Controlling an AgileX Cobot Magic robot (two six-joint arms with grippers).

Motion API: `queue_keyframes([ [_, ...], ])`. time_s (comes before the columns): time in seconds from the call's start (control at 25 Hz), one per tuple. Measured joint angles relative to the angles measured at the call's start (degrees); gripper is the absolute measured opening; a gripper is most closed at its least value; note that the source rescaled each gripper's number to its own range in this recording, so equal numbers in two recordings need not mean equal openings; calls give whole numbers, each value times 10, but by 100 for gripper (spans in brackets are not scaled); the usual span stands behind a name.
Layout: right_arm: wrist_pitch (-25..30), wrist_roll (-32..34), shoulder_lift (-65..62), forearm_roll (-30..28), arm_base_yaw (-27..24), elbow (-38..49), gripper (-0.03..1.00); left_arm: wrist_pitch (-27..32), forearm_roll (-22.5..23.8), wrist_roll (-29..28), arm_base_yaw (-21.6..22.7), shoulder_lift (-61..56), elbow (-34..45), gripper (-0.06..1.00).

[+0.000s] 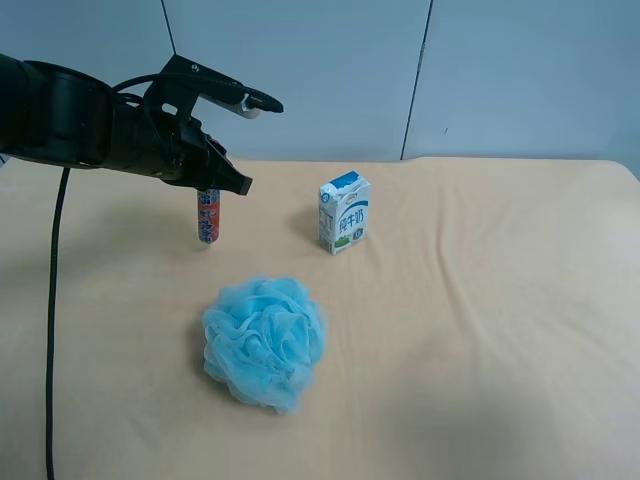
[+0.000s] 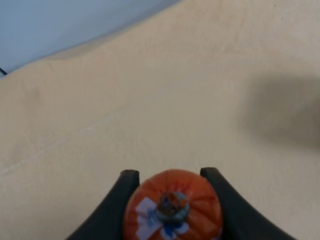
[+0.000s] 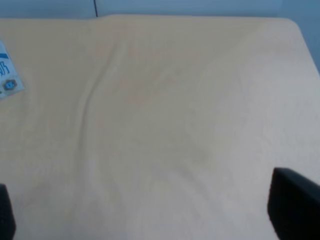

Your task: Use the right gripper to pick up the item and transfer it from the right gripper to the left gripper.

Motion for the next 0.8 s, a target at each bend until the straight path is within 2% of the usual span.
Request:
queue_keyframes([
  [0.8,0,0,0,0,0,0,100,-7,0,-2,0,2,0,1],
])
